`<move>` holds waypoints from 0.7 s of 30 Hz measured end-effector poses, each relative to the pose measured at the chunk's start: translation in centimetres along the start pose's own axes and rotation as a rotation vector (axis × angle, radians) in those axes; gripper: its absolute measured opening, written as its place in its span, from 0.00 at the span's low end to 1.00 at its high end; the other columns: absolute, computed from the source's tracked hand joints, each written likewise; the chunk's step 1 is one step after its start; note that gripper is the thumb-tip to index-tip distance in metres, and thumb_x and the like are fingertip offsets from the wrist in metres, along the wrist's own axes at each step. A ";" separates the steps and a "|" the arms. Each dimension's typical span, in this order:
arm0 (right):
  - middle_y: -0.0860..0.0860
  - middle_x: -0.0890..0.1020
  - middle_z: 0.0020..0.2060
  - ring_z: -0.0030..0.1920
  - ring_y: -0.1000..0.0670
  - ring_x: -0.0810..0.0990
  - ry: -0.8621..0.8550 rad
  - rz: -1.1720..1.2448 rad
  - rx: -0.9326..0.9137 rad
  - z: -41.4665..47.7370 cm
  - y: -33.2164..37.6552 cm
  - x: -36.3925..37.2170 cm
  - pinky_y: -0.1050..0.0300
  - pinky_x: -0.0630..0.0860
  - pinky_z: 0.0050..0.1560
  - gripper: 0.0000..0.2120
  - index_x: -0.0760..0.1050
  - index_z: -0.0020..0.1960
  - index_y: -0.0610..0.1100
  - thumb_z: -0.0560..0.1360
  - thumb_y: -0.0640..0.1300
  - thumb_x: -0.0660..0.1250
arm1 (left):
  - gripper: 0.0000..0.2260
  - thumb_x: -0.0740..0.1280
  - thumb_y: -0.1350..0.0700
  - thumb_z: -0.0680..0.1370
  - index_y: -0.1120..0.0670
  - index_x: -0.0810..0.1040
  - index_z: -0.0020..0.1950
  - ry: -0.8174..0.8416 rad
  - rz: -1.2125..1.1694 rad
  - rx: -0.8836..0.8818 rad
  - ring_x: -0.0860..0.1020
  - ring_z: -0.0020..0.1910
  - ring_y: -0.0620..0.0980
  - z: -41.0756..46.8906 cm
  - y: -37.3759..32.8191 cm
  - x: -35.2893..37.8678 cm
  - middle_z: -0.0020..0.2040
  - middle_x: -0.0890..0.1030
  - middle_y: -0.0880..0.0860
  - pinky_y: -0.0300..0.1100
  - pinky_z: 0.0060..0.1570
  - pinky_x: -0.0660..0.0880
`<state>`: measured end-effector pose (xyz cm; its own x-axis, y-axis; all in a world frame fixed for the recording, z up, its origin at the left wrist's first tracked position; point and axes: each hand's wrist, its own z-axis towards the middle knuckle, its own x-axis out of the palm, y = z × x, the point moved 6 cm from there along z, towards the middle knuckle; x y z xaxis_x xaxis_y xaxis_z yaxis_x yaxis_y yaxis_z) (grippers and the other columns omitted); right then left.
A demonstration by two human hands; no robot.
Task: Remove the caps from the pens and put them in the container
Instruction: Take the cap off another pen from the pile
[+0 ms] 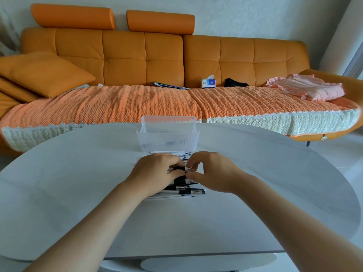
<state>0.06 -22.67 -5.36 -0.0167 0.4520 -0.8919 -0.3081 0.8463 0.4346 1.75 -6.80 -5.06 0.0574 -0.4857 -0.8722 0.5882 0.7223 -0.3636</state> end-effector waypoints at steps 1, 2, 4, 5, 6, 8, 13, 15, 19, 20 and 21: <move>0.62 0.80 0.46 0.38 0.70 0.74 -0.015 -0.003 -0.009 0.0 0.1 -0.2 0.66 0.67 0.37 0.06 0.78 0.50 0.56 0.76 0.56 0.69 | 0.06 0.69 0.44 0.76 0.42 0.81 0.51 0.003 -0.005 -0.001 0.75 0.44 0.41 0.0 0.0 0.0 0.46 0.81 0.40 0.40 0.41 0.71; 0.62 0.80 0.45 0.37 0.69 0.74 -0.024 -0.008 -0.015 0.1 0.2 -0.3 0.66 0.66 0.37 0.04 0.77 0.48 0.56 0.76 0.55 0.69 | 0.05 0.70 0.45 0.76 0.42 0.81 0.50 0.009 -0.017 -0.005 0.74 0.43 0.40 0.0 0.0 0.0 0.46 0.81 0.40 0.39 0.41 0.70; 0.61 0.79 0.41 0.37 0.65 0.75 -0.011 0.000 0.002 0.1 0.1 -0.3 0.65 0.66 0.36 0.05 0.77 0.46 0.55 0.79 0.54 0.66 | 0.05 0.71 0.46 0.75 0.42 0.80 0.49 0.015 -0.058 -0.015 0.74 0.43 0.40 0.1 0.1 0.1 0.45 0.80 0.41 0.39 0.41 0.71; 0.60 0.79 0.40 0.38 0.62 0.76 0.006 0.012 0.017 0.2 0.0 -0.2 0.62 0.69 0.38 0.08 0.77 0.45 0.54 0.80 0.54 0.63 | 0.05 0.72 0.46 0.74 0.42 0.81 0.49 0.014 -0.079 -0.018 0.75 0.44 0.41 0.1 0.2 0.1 0.45 0.80 0.41 0.40 0.42 0.72; 0.59 0.80 0.39 0.39 0.60 0.77 0.021 0.020 0.027 0.2 -0.1 0.0 0.58 0.72 0.40 0.10 0.78 0.44 0.53 0.80 0.55 0.61 | 0.05 0.72 0.46 0.74 0.42 0.81 0.49 0.014 -0.098 -0.019 0.76 0.44 0.41 0.2 0.3 0.2 0.45 0.80 0.41 0.42 0.43 0.74; 0.58 0.81 0.43 0.41 0.59 0.77 0.035 0.020 0.033 0.2 -0.1 0.1 0.57 0.74 0.42 0.12 0.80 0.48 0.53 0.80 0.57 0.61 | 0.05 0.73 0.46 0.73 0.42 0.81 0.48 0.022 -0.124 -0.020 0.76 0.45 0.41 0.2 0.4 0.4 0.44 0.80 0.41 0.45 0.45 0.76; 0.62 0.79 0.42 0.36 0.67 0.74 -0.035 -0.013 -0.017 0.3 0.5 -0.6 0.62 0.68 0.38 0.04 0.77 0.47 0.56 0.76 0.54 0.69 | 0.05 0.72 0.47 0.74 0.43 0.82 0.49 0.048 -0.192 -0.019 0.76 0.45 0.39 0.3 0.6 0.5 0.44 0.80 0.41 0.42 0.45 0.75; 0.61 0.78 0.36 0.35 0.65 0.74 -0.028 0.005 0.012 0.3 0.4 -0.8 0.63 0.66 0.36 0.06 0.78 0.46 0.53 0.78 0.53 0.67 | 0.05 0.70 0.49 0.76 0.44 0.82 0.52 0.057 -0.213 -0.009 0.77 0.45 0.40 0.3 0.6 0.4 0.45 0.80 0.42 0.42 0.46 0.75; 0.56 0.78 0.35 0.36 0.58 0.75 0.027 -0.008 0.052 0.3 0.0 -0.6 0.59 0.68 0.35 0.14 0.79 0.44 0.50 0.81 0.56 0.61 | 0.07 0.70 0.52 0.77 0.46 0.83 0.54 0.047 -0.188 0.012 0.76 0.43 0.42 0.3 0.7 0.3 0.44 0.79 0.44 0.44 0.46 0.75; 0.58 0.79 0.38 0.37 0.59 0.75 0.023 -0.011 0.052 0.3 0.0 -0.5 0.61 0.68 0.36 0.13 0.79 0.45 0.52 0.80 0.58 0.62 | 0.07 0.71 0.52 0.76 0.46 0.83 0.53 0.043 -0.183 0.010 0.76 0.43 0.41 0.3 0.7 0.2 0.44 0.78 0.43 0.43 0.45 0.75; 0.60 0.80 0.41 0.38 0.62 0.76 0.010 -0.018 0.044 0.3 0.1 -0.5 0.63 0.68 0.37 0.10 0.79 0.47 0.55 0.79 0.59 0.63 | 0.06 0.71 0.52 0.76 0.46 0.83 0.53 0.040 -0.179 0.001 0.76 0.43 0.41 0.3 0.7 0.2 0.44 0.78 0.43 0.43 0.46 0.75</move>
<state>0.34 -22.77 -4.81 -0.0213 0.4340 -0.9007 -0.2663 0.8659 0.4235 2.42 -6.50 -5.39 -0.0802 -0.5863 -0.8061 0.5869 0.6259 -0.5136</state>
